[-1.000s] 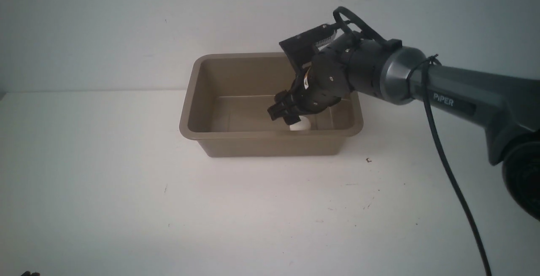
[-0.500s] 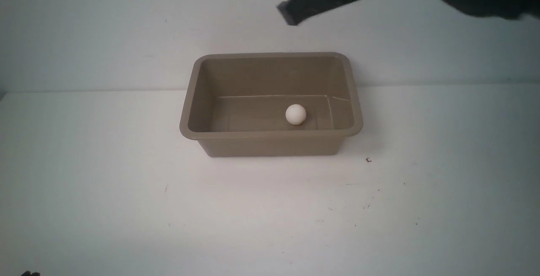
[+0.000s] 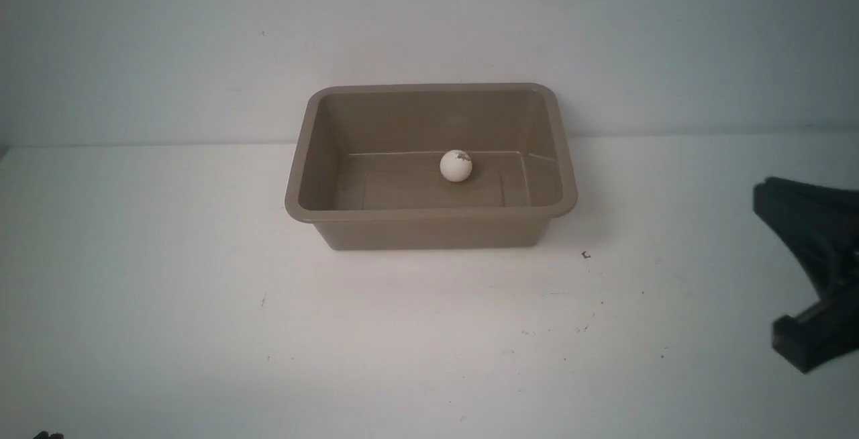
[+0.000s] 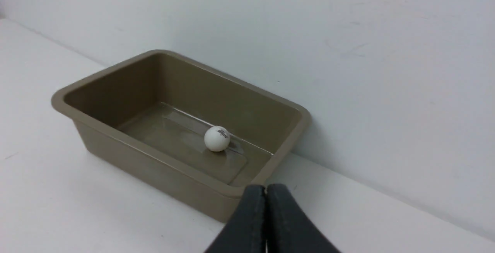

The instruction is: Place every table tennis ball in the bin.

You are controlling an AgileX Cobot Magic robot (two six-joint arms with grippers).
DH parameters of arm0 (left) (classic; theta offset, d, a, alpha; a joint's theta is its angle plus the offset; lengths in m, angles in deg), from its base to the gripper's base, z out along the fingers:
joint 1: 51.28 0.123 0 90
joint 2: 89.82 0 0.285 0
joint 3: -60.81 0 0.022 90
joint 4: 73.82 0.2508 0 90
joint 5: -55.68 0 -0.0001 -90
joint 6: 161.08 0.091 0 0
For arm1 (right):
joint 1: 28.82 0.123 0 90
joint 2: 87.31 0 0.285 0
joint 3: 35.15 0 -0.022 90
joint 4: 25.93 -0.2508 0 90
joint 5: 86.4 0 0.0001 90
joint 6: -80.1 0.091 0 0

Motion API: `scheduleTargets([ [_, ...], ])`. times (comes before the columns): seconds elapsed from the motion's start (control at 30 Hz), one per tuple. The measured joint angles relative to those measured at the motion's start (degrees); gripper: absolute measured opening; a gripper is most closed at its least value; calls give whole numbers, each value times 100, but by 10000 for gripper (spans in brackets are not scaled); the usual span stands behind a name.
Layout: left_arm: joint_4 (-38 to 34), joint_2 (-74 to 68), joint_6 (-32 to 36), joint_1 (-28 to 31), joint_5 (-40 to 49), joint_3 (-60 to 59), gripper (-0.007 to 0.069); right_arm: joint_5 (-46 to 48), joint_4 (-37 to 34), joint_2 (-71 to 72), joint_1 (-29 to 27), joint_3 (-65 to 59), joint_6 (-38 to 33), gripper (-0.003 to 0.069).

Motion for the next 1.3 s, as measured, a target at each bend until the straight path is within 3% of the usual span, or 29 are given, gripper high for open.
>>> scheduleTargets([
  [0.07, 0, 0, 0, 0, 0, 0, -4, -219, 702, 245, -136, -190, 794, -12],
  [0.2, 0, 0, 0, -7, 0, 0, -4, -627, 1078, 433, -187, -332, 1415, -12],
  [0.8, 0, 0, 0, -67, 0, 0, -4, -830, 1199, 505, -186, -471, 1344, -12],
  [1.13, 0, 0, 0, -67, 0, 0, -4, -2238, 1319, 2160, -2023, -1746, 1591, -12],
  [1.3, 0, 0, 0, -67, 0, 0, -4, -2490, 1344, 2594, -2344, -2374, 1652, -12],
])
